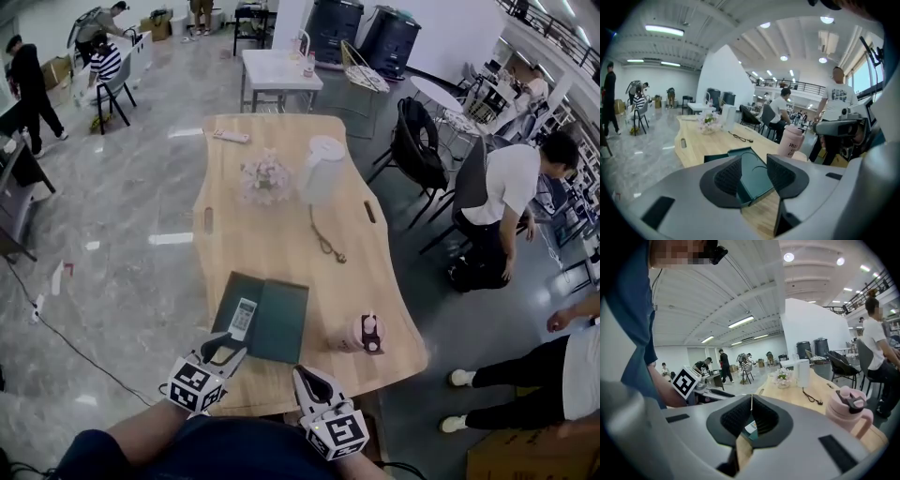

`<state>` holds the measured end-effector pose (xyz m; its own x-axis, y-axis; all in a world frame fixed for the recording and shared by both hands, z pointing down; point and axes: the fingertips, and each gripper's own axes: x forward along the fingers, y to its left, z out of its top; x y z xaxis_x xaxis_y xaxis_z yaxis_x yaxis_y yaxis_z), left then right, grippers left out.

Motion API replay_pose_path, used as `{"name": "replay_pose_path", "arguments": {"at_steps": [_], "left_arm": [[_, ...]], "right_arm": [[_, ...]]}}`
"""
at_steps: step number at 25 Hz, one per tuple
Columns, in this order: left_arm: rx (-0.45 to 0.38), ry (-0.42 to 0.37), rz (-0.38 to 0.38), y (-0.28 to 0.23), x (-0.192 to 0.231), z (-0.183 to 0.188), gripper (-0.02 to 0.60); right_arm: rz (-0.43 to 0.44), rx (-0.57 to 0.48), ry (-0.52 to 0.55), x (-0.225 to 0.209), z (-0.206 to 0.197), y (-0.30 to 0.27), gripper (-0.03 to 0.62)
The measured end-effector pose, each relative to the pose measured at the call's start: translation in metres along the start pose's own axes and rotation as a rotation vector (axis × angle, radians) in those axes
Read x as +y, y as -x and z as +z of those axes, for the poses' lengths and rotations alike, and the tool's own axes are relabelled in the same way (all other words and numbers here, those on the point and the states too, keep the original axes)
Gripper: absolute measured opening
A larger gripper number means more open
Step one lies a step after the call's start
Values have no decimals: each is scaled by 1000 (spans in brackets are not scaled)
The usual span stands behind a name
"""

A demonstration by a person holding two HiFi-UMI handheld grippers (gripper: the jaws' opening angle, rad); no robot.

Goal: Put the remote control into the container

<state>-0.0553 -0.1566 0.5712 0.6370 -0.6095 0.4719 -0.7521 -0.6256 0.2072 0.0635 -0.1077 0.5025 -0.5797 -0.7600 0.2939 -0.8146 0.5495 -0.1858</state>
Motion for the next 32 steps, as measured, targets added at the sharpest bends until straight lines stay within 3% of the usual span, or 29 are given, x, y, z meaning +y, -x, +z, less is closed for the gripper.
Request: {"name": "replay_pose_path", "arguments": {"at_steps": [7,13,23,32], "left_arm": [[-139,-108,-46,42,-32,42,79],[-206,-90,-35,60,-40,53,28],[-202,-76,-58,72,-57,33,14],[-199,-112,-69,80,-73,33,14]], "right_arm": [[40,-15,58,26,13,-8,17],[71,-23,89,44,12,-9,17],[121,-28,127,68,6,-2,17],[143,-38,113,75,6,5,17]]}}
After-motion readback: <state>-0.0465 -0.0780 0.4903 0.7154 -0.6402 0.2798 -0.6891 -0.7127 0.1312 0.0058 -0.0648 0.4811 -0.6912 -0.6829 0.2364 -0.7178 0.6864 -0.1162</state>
